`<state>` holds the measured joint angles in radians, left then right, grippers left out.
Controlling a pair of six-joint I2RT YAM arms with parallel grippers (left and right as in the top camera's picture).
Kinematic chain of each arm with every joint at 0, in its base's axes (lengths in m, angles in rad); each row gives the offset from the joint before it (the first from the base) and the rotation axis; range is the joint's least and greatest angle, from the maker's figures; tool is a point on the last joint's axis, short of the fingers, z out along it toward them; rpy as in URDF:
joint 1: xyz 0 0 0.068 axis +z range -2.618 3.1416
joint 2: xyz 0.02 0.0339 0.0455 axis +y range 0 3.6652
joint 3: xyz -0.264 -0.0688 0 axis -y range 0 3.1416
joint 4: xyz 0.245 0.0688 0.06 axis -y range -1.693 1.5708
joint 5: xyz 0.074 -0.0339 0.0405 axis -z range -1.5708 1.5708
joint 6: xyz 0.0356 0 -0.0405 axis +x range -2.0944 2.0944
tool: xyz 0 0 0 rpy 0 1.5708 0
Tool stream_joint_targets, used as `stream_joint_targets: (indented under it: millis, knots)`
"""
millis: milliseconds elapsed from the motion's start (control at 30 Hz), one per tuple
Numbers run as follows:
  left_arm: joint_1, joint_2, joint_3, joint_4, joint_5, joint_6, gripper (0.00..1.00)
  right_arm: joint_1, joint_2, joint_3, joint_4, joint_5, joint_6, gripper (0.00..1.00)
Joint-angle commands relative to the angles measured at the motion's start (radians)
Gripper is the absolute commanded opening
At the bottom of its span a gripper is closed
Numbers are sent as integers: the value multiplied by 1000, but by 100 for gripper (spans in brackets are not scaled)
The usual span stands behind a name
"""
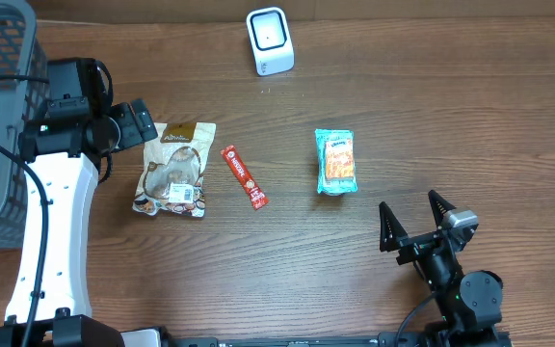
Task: Scan the item barcode
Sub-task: 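Move the right gripper over the red Nescafe stick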
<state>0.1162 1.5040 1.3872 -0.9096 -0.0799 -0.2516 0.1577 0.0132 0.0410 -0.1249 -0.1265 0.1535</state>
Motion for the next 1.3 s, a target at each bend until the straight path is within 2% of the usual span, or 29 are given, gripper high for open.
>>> stream_joint_targets:
  millis: [0,167,333,533,800,900,1067,1167,1233,1267]
  knots:
    - [8,5,6,1,-6,20,99,-2,-10,146,-54,-36,26,100]
    - [7,5,6,1,-5,20,100,-2,23,352,-228,21,21,100]
    - [7,5,6,1,-5,20,100,-2,149,602,-367,20,11,100]
    - [8,5,6,1,-5,20,99,-2,417,945,-594,-41,11,100]
    - [8,5,6,1,-5,20,100,-2,888,1397,-988,-159,11,100]
    - [8,5,6,1,-6,20,100,-2,1014,1460,-978,-263,16,100]
    - [8,5,6,1,-6,20,100,-2,1166,1464,-959,-506,25,100]
    - [8,5,6,1,-6,20,100,15,1254,1464,-963,-541,50,73]
    - [8,5,6,1,-5,20,100,54,1304,1464,-963,-531,50,58]
    - [8,5,6,1,-6,20,100,84,1330,1464,-961,-515,52,54]
